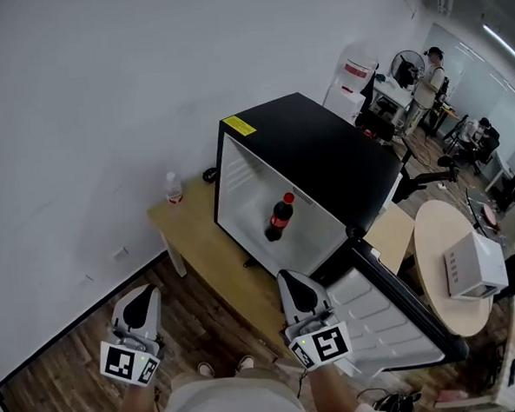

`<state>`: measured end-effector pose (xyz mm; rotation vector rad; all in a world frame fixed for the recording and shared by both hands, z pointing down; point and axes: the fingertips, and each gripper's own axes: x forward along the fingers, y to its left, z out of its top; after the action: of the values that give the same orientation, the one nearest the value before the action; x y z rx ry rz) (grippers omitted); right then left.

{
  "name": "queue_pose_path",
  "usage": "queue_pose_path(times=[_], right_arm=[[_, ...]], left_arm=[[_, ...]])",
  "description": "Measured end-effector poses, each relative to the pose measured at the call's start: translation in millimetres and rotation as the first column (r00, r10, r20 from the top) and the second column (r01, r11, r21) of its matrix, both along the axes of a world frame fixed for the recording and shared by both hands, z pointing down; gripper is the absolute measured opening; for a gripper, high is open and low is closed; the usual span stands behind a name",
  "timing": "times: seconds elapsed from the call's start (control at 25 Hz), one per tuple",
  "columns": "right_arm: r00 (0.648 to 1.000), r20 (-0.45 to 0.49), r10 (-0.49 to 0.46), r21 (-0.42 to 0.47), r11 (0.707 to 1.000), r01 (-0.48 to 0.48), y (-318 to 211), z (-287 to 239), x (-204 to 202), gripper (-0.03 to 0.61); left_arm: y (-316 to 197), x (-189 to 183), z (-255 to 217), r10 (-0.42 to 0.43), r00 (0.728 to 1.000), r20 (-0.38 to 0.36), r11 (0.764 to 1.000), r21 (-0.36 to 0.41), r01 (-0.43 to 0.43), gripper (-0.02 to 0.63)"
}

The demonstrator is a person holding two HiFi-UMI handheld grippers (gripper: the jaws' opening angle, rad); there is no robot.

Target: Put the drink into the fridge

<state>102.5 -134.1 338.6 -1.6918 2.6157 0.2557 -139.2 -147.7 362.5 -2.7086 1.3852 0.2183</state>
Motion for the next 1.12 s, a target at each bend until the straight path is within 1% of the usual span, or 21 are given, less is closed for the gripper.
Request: queue_pose_path(times=[0.12, 0.2, 0.32, 0.44, 0.64, 0.92, 1.12], right_arm=[[1.0, 0.009, 0.005, 0.006, 1.0, -0.005, 7.0, -4.1, 6.6, 0.0], [0.999, 0.03, 0.016, -0.009, 1.0, -0.015, 8.8, -3.9, 13.5, 0.0], [0.997, 0.062, 0.037, -0.034, 0.999, -0.035, 10.1, -2.8, 26.2, 0.0], [0.997, 0.055, 0.05, -0.035, 0.998, -0.048, 9.6, -4.4, 33.6, 0.0], [0.994, 0.07, 0.08, -0.032, 0.996, -0.077, 3.8, -11.5, 46.1, 0.0], [0.997, 0.068, 0.045, -0.027, 0.999, -0.043, -8.1, -14.6, 26.6, 0.002], [0.998, 0.058, 0.036, -0.024, 0.999, -0.034, -16.7, -17.4, 17.9, 0.002]], left_arm=[[-2.7, -2.9, -4.1, -0.007, 1.0, 0.007, 1.0, 0.006, 0.007, 0.015], [-4.8, -5.4, -5.6, -0.015, 1.0, 0.024, 1.0, 0.012, 0.014, 0.015], [-4.7, -16.0, -5.4, -0.058, 0.997, 0.049, 0.998, 0.009, 0.058, 0.015], [-3.2, -31.0, -5.5, -0.1, 0.993, 0.056, 0.995, -0.002, 0.101, 0.015], [-6.0, -41.3, -3.9, -0.131, 0.99, 0.053, 0.991, -0.02, 0.133, 0.015], [-10.6, -33.9, -11.8, -0.104, 0.993, 0.051, 0.994, -0.015, 0.105, 0.015], [-13.9, -38.2, -17.1, -0.105, 0.993, 0.049, 0.994, -0.006, 0.105, 0.015]])
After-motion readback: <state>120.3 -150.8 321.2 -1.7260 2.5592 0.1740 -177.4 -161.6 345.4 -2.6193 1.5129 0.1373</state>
